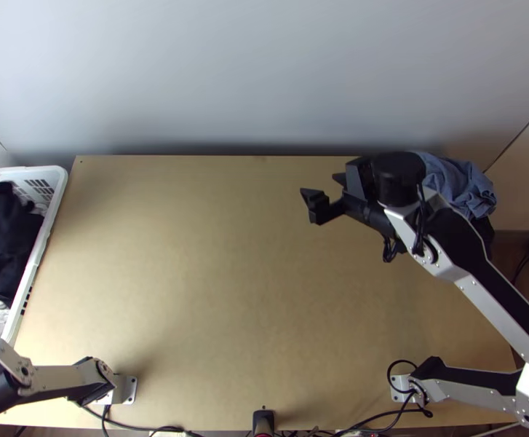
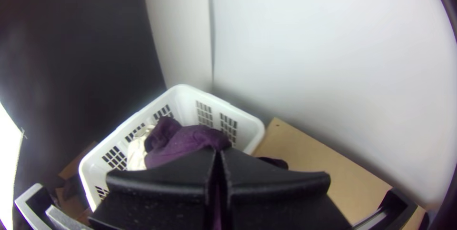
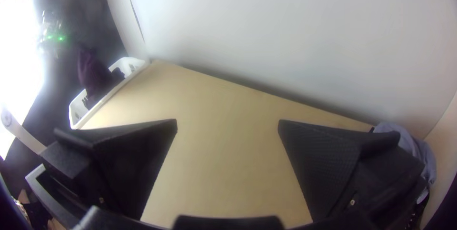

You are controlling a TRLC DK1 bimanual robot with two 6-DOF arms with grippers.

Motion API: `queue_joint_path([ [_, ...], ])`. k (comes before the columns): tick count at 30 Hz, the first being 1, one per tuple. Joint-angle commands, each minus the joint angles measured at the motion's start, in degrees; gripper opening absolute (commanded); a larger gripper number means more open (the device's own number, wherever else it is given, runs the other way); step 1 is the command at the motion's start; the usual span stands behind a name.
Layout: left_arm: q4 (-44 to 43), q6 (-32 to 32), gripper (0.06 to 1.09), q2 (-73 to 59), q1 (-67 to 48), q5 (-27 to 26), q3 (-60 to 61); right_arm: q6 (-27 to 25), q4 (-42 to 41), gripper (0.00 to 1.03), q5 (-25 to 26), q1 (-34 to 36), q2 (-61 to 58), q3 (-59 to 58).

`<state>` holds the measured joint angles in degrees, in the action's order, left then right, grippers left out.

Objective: Fold the t-shirt

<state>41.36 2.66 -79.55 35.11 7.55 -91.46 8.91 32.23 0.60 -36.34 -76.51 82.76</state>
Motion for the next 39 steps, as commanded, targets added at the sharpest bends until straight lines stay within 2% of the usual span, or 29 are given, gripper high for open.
queue_joint_path([
  [1, 8.9, 9.7, 0.1, 2.0, -19.3, 5.0, -6.2, 1.2, -0.2, 0.99, -0.1, 0.9, 6.5, -10.4],
  [9, 11.4, 18.4, 0.1, -0.3, -44.6, 10.8, -5.9, 3.1, -6.2, 0.99, -0.1, 4.3, 17.6, -27.2],
  [13, 10.6, 21.7, 0.1, -5.1, -56.6, 11.7, -5.5, 4.0, -8.6, 0.99, -0.2, 5.4, 23.5, -36.1],
  [18, 9.4, 23.9, 0.1, -10.3, -64.9, 11.7, -5.5, 4.2, -8.8, 0.99, -0.2, 7.0, 28.7, -41.9],
  [29, 9.0, 24.0, 0.1, -21.8, -82.5, 11.1, -11.8, 4.7, -8.7, 0.99, -1.7, 11.1, 39.8, -53.1],
  [34, 4.5, 21.4, 0.1, -25.8, -89.1, 10.5, -13.0, 4.6, -7.8, 0.99, -2.0, 13.2, 43.8, -55.5],
  [39, 2.8, 21.0, 0.1, -33.2, -91.3, 7.1, -22.1, 4.6, -6.8, 0.99, -2.2, 15.9, 48.3, -59.7],
])
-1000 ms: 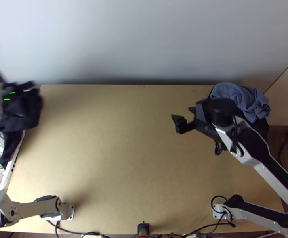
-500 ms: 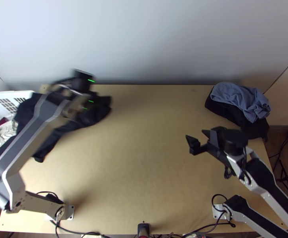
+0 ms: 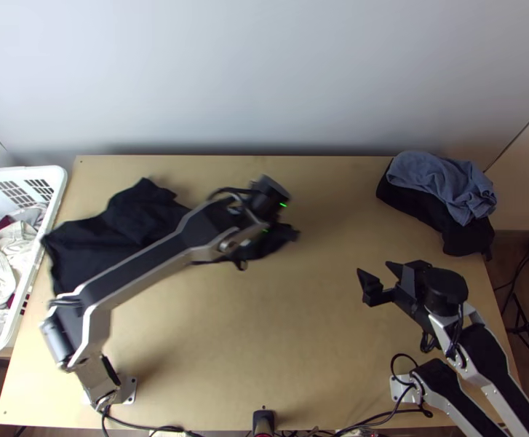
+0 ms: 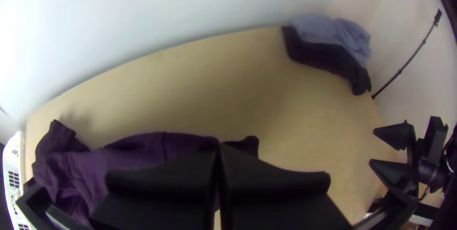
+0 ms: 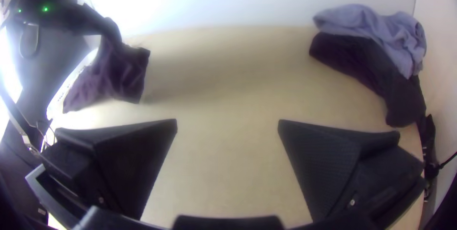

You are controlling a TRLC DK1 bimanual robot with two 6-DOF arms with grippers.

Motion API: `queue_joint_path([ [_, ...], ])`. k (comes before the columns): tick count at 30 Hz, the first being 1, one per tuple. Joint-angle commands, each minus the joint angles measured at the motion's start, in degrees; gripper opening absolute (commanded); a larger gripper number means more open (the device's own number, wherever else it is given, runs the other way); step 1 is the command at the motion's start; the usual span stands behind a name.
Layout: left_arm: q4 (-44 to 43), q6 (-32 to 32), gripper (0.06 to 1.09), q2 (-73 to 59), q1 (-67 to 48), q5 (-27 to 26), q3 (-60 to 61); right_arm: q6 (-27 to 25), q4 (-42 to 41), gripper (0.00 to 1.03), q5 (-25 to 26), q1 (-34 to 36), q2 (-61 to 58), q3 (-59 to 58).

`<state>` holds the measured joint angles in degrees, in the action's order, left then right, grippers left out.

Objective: Fold the t-shirt

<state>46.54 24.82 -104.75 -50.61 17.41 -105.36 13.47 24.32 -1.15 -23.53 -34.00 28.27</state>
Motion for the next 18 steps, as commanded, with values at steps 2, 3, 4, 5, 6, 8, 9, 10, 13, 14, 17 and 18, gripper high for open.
queue_joint_path([
  [2, -2.3, -1.1, 0.1, -10.8, -6.4, -3.7, -12.0, 0.1, 1.6, 0.99, -0.4, 3.7, 7.5, -6.8],
  [3, -2.1, -0.9, 0.1, -12.1, -7.0, -4.1, -13.7, 0.1, 1.6, 0.99, -0.6, 4.2, 8.2, -7.4],
  [4, -1.7, -0.5, 0.1, -13.5, -7.3, -5.5, -15.4, 0.1, 1.6, 0.99, -0.7, 4.5, 8.9, -8.0],
  [5, -1.5, 0.1, 0.1, -14.7, -7.7, -6.8, -16.8, 0.1, 1.6, 0.99, -0.8, 4.6, 9.1, -8.3],
  [6, -1.5, 0.8, 0.09, -15.8, -8.3, -7.2, -18.3, 0.0, 1.6, 0.99, -0.9, 4.6, 9.5, -8.6],
  [8, -1.3, 1.7, 0.1, -18.3, -9.2, -8.4, -21.7, -0.1, 1.6, 0.99, -1.0, 4.8, 10.0, -8.8],
  [9, -1.3, 2.3, 0.1, -19.4, -9.6, -9.3, -23.2, -0.1, 1.5, 0.99, -1.2, 4.8, 10.4, -9.1],
  [10, -1.3, 3.0, 0.1, -20.1, -9.8, -11.1, -24.5, -0.1, 1.5, 0.99, -1.3, 4.8, 10.7, -9.4],
  [13, -3.5, 3.9, 0.1, -21.3, -10.7, -13.2, -25.4, -0.1, 1.2, 0.97, -2.4, 4.7, 11.6, -10.2],
  [14, -4.3, 3.8, 0.1, -21.6, -10.9, -13.2, -25.5, 0.0, 1.2, 0.97, -2.7, 4.7, 11.8, -10.3],
  [17, -6.8, 4.4, 0.1, -22.8, -11.5, -14.3, -25.7, -0.2, 0.9, 0.97, -2.7, 4.7, 11.9, -10.3],
  [18, -7.4, 4.6, 0.1, -23.3, -11.7, -14.7, -25.9, -0.3, 1.0, 0.97, -2.7, 4.7, 12.3, -10.6],
])
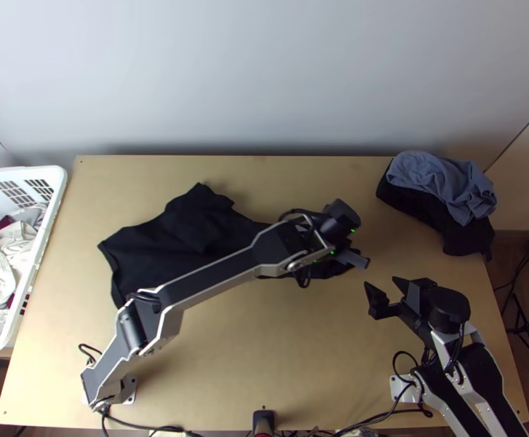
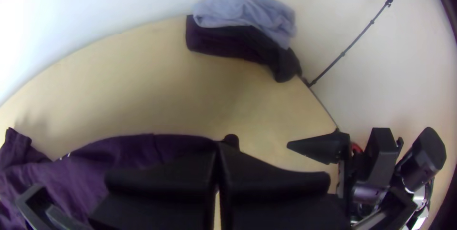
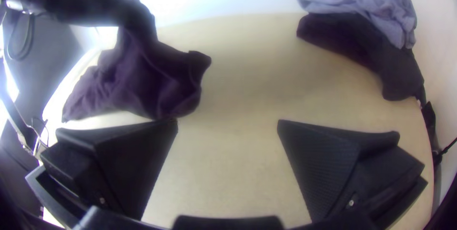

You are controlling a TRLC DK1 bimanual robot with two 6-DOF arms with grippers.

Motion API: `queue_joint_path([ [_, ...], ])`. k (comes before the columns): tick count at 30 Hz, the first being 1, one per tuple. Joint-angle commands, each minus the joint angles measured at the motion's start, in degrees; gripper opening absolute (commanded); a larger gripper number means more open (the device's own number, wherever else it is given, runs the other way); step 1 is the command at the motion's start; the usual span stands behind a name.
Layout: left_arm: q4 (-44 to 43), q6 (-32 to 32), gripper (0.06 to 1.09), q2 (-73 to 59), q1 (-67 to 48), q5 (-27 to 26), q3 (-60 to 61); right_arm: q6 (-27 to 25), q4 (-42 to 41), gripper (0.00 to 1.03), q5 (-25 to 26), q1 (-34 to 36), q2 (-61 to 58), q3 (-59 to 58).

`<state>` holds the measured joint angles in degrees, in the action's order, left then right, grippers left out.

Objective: Fold the t-shirt

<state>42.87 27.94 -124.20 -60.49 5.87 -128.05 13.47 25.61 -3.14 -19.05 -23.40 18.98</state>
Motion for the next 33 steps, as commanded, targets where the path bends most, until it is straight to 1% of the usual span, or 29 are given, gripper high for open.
queue_joint_path([
  [1, -4.2, 1.6, 0.1, -4.6, -1.9, -3.6, -3.6, -0.5, -0.1, 0.97, -0.7, 0.2, 2.2, -1.5],
  [4, -5.1, 1.8, 0.1, -6.9, -2.1, -5.0, -4.7, -0.6, 0.5, 0.97, -0.7, 0.2, 4.0, -2.1],
  [6, -5.8, 1.8, 0.11, -7.6, -2.0, -7.6, -4.7, -0.6, 0.7, 0.97, -0.7, 0.3, 4.2, -2.2],
  [7, -6.0, 2.4, 0.23, -7.6, -1.9, -8.2, -4.7, -0.7, 0.7, 0.97, -0.7, 0.3, 4.2, -2.1],
  [8, -6.3, 2.7, 0.5, -7.4, -1.8, -9.0, -4.7, -0.9, 0.7, 0.97, -0.7, 0.3, 4.2, -2.1],
  [9, -6.3, 2.7, 0.84, -7.0, -1.7, -10.2, -4.7, -1.1, 0.7, 0.97, -0.7, 0.3, 4.3, -2.0],
  [10, -6.2, 2.7, 1.04, -6.6, -1.7, -10.2, -4.6, -1.2, 0.7, 0.97, -0.7, 0.3, 4.3, -1.9],
  [14, -5.8, 2.7, 1.05, -4.4, -0.9, -10.5, -3.9, -1.3, 0.3, 0.96, -0.7, 0.3, 4.2, -1.8],
  [18, -4.8, 2.6, 1.05, -1.8, 2.4, -10.5, -3.0, -1.3, -0.6, 0.96, -0.7, 0.0, 3.7, -1.8],
  [24, -0.9, -1.0, 1.05, 3.4, 5.9, -10.9, -2.8, -2.7, -2.8, 0.96, -0.7, 0.1, 0.8, -2.5],
  [25, 1.0, -2.3, 1.05, 5.2, 5.7, -13.7, -2.8, -2.6, -3.7, 0.96, -0.7, 0.1, -0.1, -2.5],
  [26, 2.7, -3.2, 1.05, 5.9, 5.1, -15.4, -2.8, -2.6, -4.1, 0.96, -0.7, 0.1, -0.5, -2.3],
  [27, 5.3, -5.8, 1.05, 6.3, 3.8, -15.5, -2.8, -2.5, -5.0, 0.96, -0.7, 0.1, -1.2, -2.3],
  [29, 7.9, -8.7, 1.05, 6.3, 2.8, -15.4, -2.9, -2.4, -5.7, 0.96, -0.7, 0.1, -1.8, -2.2],
  [33, 14.3, -9.5, 1.05, 6.8, 3.8, -13.7, -2.8, -1.7, -7.0, 0.96, -0.7, 0.2, -3.5, -1.4],
])
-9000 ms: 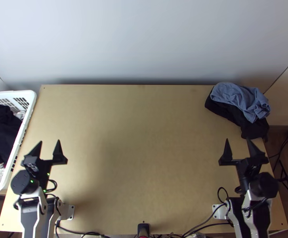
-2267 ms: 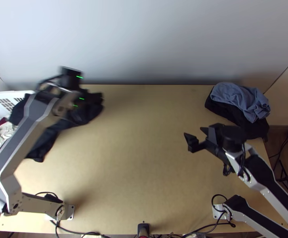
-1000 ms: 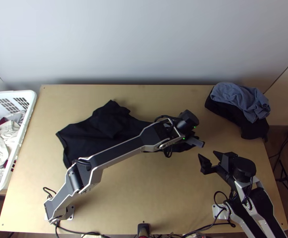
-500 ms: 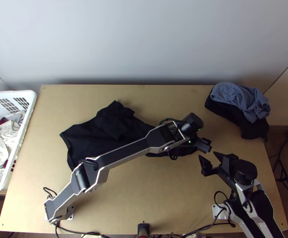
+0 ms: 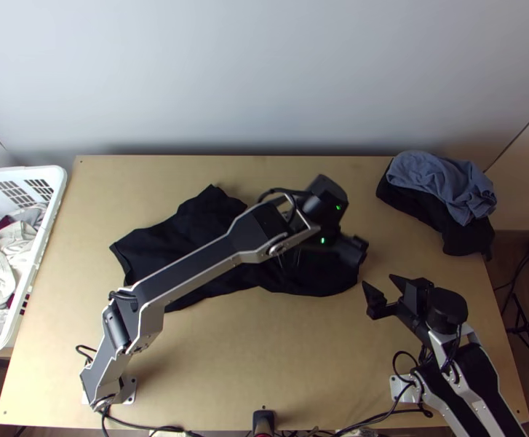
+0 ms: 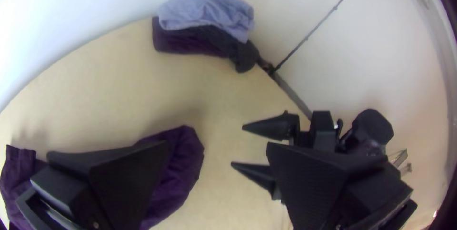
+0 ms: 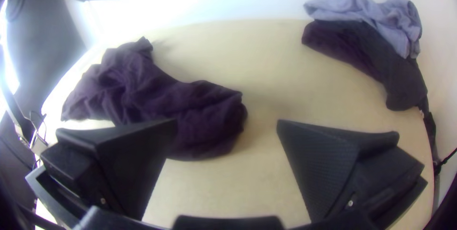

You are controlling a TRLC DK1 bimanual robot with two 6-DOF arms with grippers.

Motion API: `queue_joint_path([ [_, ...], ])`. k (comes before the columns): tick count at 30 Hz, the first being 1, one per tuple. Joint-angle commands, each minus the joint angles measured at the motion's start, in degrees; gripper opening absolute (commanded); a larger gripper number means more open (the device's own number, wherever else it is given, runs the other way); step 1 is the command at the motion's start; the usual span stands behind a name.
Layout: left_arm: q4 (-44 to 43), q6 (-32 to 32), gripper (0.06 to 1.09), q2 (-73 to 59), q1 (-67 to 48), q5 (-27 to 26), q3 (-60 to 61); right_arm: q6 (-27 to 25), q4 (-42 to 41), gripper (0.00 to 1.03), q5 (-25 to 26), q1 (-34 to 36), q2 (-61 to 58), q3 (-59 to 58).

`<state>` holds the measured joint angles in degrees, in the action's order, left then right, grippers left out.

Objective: Fold the t-shirt

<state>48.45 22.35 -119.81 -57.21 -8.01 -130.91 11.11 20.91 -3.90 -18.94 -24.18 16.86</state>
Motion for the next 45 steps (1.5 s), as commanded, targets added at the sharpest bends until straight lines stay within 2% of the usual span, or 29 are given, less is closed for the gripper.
queue_joint_path([
  [1, 10.4, -4.0, 1.05, 3.1, 1.4, 0.6, 0.2, 0.7, -2.5, 0.96, -0.1, 0.1, -3.3, 0.7],
  [6, 16.0, -2.8, 1.05, 7.7, 7.5, 3.2, 4.4, 0.7, -6.6, 0.97, -2.0, 0.0, -11.1, 0.9],
  [10, 21.3, -2.6, 1.05, 8.9, 13.2, 6.1, 5.6, 2.5, -7.5, 0.97, -7.8, -1.3, -18.6, 2.6],
  [13, 22.0, -2.4, 1.05, 10.6, 16.0, 6.8, 7.3, 2.6, -7.4, 0.96, -11.1, -3.3, -23.9, 3.6],
  [17, 22.0, -1.9, 1.05, 11.1, 18.2, 7.6, 9.1, -0.5, -9.2, 0.97, -13.3, -1.3, -31.7, 4.4],
  [20, 22.0, -1.9, 1.05, 11.4, 18.5, 7.6, 9.8, -3.2, -9.1, 0.96, -14.2, 0.0, -35.4, 4.6],
  [27, 22.0, -1.5, 1.05, 11.9, 18.7, 7.6, 10.1, -10.2, -7.8, 0.96, -16.0, 6.1, -35.5, 3.8],
  [30, 22.0, -1.4, 1.05, 11.2, 18.8, 9.1, 10.1, -10.7, -8.5, 0.96, -16.0, 6.1, -37.6, 4.5],
  [34, 21.7, -1.4, 1.05, 11.1, 18.9, 10.3, 10.1, -10.6, -11.1, 0.84, -16.0, 6.2, -39.8, 5.1],
  [39, 21.6, -1.3, 1.05, 11.1, 19.6, 10.8, 10.1, -10.6, -11.1, 0.84, -16.0, 6.1, -40.3, 6.4],
  [40, 21.6, -1.3, 1.05, 11.1, 19.9, 10.9, 10.0, -10.5, -11.2, 0.8, -16.0, 6.1, -40.3, 6.6],
  [41, 21.6, -1.3, 1.05, 11.1, 20.0, 10.9, 10.1, -10.6, -11.4, 0.64, -16.0, 6.0, -40.3, 6.9],
  [43, 21.6, -1.3, 1.05, 11.0, 20.2, 11.0, 10.1, -11.0, -13.4, 0.15, -16.0, 5.9, -39.5, 7.3],
  [44, 21.7, -1.4, 1.05, 11.1, 20.3, 11.0, 10.0, -11.6, -13.4, 0.02, -15.9, 5.7, -39.1, 7.8],
  [45, 21.8, -1.4, 1.04, 11.2, 20.5, 10.9, 10.1, -11.8, -12.0, 0.03, -16.0, 5.7, -38.6, 8.4],
])
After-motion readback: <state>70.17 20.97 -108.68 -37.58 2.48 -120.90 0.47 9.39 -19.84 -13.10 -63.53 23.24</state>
